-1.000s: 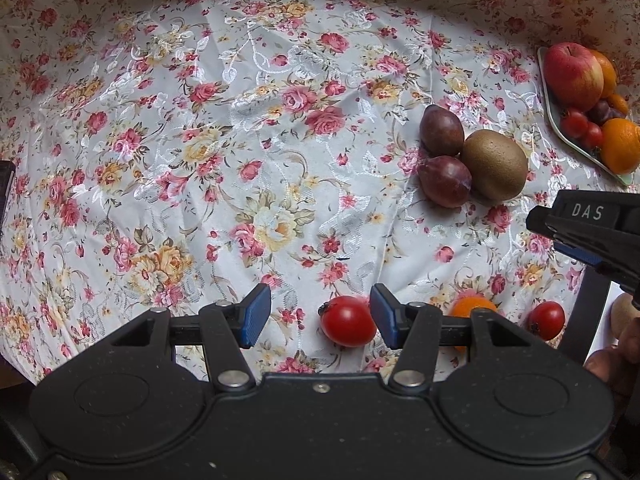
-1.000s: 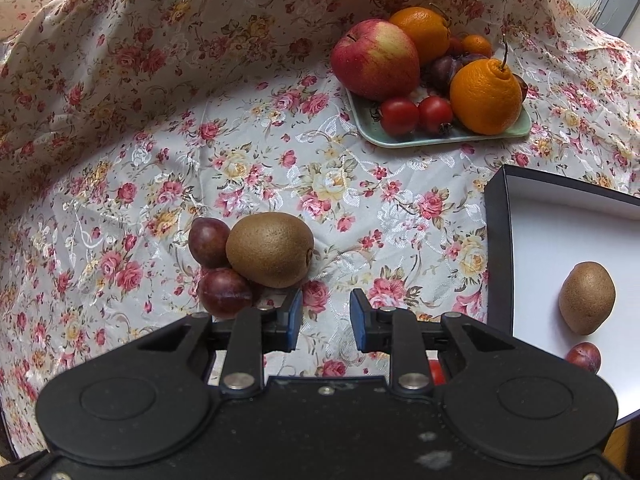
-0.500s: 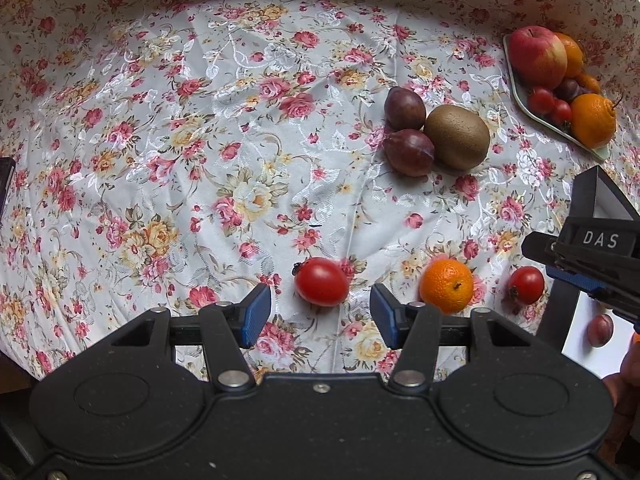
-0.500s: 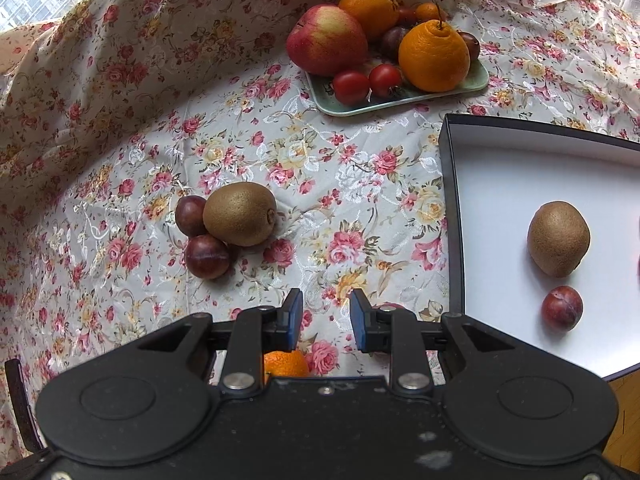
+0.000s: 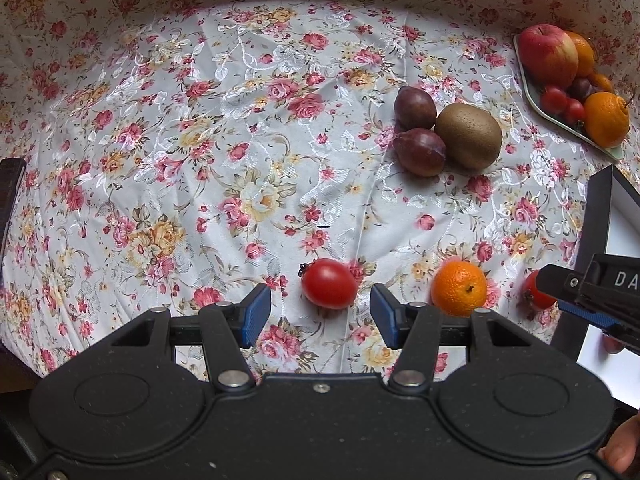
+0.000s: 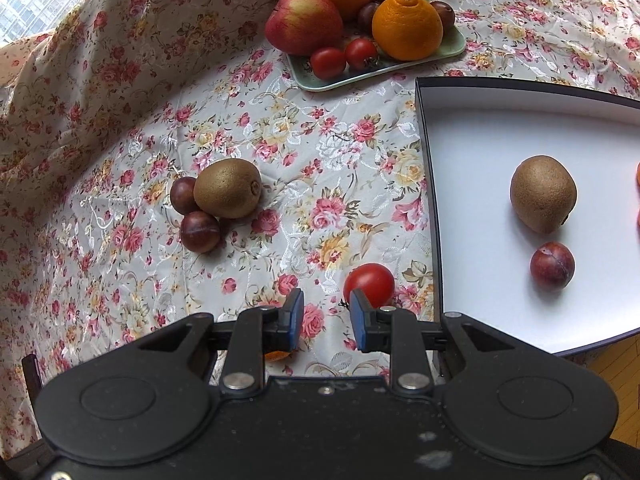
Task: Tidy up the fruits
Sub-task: 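Move the left tool to a red tomato while the right tool approaches a tangerine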
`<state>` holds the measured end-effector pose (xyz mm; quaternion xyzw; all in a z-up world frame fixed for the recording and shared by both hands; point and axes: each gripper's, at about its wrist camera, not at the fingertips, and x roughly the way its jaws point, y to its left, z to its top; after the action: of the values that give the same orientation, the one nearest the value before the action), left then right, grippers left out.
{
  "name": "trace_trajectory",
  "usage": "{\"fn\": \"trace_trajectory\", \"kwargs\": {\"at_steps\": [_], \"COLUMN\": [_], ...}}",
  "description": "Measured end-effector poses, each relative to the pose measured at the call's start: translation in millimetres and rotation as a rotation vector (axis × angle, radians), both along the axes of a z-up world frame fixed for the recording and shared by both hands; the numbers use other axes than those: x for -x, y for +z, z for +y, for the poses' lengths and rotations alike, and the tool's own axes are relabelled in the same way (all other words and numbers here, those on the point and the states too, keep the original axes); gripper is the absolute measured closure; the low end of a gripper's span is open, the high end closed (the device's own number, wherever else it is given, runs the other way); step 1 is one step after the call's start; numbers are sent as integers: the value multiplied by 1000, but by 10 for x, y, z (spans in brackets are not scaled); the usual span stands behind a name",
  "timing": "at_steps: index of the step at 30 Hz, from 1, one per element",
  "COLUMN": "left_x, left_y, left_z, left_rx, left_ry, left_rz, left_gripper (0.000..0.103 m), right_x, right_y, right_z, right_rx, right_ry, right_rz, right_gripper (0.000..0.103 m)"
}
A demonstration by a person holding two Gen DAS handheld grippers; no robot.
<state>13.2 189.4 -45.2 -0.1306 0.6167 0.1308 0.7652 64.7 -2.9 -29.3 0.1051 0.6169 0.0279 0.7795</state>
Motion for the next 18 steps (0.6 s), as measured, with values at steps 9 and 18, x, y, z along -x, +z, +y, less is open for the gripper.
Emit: {"fn": "trace_trajectory", "kwargs": {"at_steps": [9, 18], "left_x": [-21, -43], "left_y": [-176, -209], "left_z": [24, 70], "left_rx": [32, 32], "left_ry": [19, 40], "left_rz": [39, 9], "left_gripper": [43, 44], "right_x": [-2, 10], "right_y": [-43, -77], "right_z": [84, 125], "right_rx": [-16, -9], "right_ry": [49, 67], "right_rz": [19, 32], "right_gripper": [76, 76]}}
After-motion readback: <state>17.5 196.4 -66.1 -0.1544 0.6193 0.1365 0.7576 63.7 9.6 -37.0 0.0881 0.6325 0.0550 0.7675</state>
